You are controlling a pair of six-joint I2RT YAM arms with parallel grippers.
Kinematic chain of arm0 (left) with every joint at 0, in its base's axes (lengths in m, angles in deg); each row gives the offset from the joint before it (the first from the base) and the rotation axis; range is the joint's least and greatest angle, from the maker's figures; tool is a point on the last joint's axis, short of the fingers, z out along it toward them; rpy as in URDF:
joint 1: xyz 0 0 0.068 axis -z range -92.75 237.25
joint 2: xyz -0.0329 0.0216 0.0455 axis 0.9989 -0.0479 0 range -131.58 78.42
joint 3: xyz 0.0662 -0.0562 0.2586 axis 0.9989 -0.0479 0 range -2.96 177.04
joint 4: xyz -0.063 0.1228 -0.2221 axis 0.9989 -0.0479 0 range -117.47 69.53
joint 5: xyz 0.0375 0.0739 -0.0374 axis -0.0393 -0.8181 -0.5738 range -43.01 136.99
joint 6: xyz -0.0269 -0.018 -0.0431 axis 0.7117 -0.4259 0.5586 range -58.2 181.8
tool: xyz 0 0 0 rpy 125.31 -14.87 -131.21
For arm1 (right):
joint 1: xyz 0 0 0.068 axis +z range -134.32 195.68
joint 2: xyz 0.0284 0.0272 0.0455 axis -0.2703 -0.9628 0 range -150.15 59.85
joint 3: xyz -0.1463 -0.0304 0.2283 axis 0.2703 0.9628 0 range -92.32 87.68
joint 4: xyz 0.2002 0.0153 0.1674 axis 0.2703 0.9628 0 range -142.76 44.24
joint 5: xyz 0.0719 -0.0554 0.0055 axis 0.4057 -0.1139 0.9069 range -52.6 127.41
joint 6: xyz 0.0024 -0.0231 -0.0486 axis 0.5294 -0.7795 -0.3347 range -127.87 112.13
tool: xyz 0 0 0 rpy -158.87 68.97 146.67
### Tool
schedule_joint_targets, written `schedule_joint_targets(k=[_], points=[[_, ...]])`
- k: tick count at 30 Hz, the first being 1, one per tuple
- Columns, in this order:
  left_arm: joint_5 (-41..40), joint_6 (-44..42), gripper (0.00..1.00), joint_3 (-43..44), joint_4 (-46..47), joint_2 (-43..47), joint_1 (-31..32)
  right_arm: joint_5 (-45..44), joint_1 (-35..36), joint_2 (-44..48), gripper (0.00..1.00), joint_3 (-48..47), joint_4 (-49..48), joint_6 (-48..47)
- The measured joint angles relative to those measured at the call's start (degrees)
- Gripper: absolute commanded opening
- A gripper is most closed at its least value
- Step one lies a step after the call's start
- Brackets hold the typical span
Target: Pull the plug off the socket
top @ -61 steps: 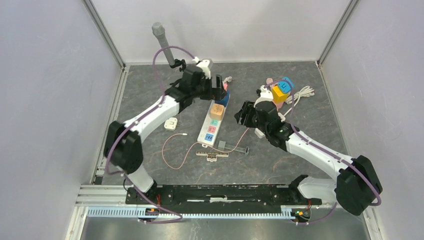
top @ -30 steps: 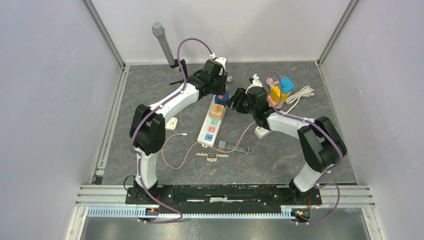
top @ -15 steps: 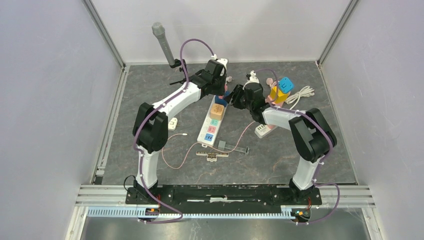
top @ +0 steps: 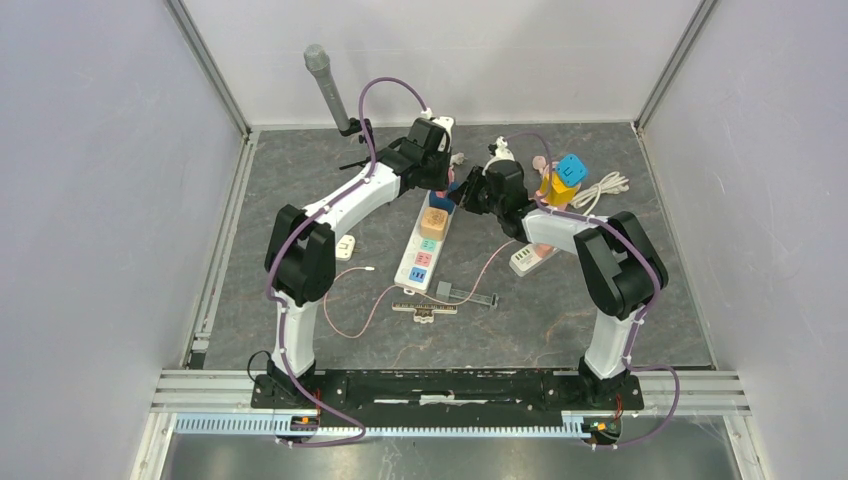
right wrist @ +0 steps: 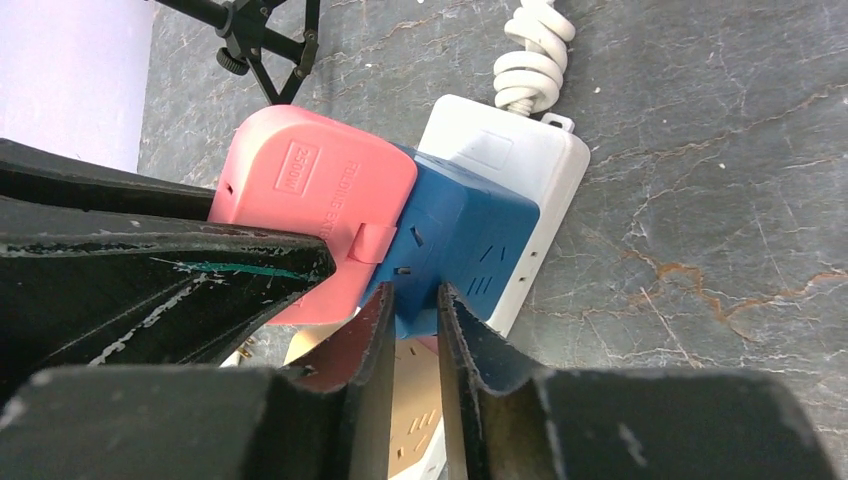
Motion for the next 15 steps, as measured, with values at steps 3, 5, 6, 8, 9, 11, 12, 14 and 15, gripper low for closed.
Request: schedule_joint_targets(k=[3, 5, 6, 8, 9, 11, 12, 14, 15], points=[[0.39, 0.02, 0.02, 0.2, -0.37, 0.0, -0.13, -0.09, -0.17, -0.02, 0.17, 0.0, -0.33, 0.02], [0.42, 0.02, 0.02, 0.2, -0.48, 0.0, -0.2, -0.09, -0.24, -0.11, 0.13, 0.0, -0.63, 0.0], [0.42, 0.0, 0.02, 0.22, -0.5, 0.0, -0.22, -0.09, -0.26, -0.15, 0.12, 0.0, -0.87, -0.02], [0.42, 0.02, 0.02, 0.22, -0.52, 0.0, -0.33, 0.15, -0.33, -0.35, 0.1, 0.0, -1.22, -0.02], [0.39, 0.02, 0.02, 0.22, -0.55, 0.0, -0.42, 0.31, -0.33, -0.5, 0.1, 0.0, -1.53, -0.02], [0.44, 0.26, 0.02, 0.22, -0.52, 0.02, -0.59, 0.72, -0.33, -0.92, 0.1, -0.02, -2.36, -0.02], [0.57, 0.5, 0.02, 0.22, -0.5, 0.04, -0.68, 0.92, -0.33, -1.07, 0.1, -0.02, -2.73, -0.02], [0.68, 1.44, 0.02, -0.07, -0.2, 0.28, -0.87, 1.14, -0.31, -1.36, 0.09, 0.04, -3.58, -0.02], [0.7, 2.1, 0.02, -0.68, 0.26, 0.61, -0.96, 1.29, -0.31, -1.44, 0.09, 0.2, -4.0, -0.02]])
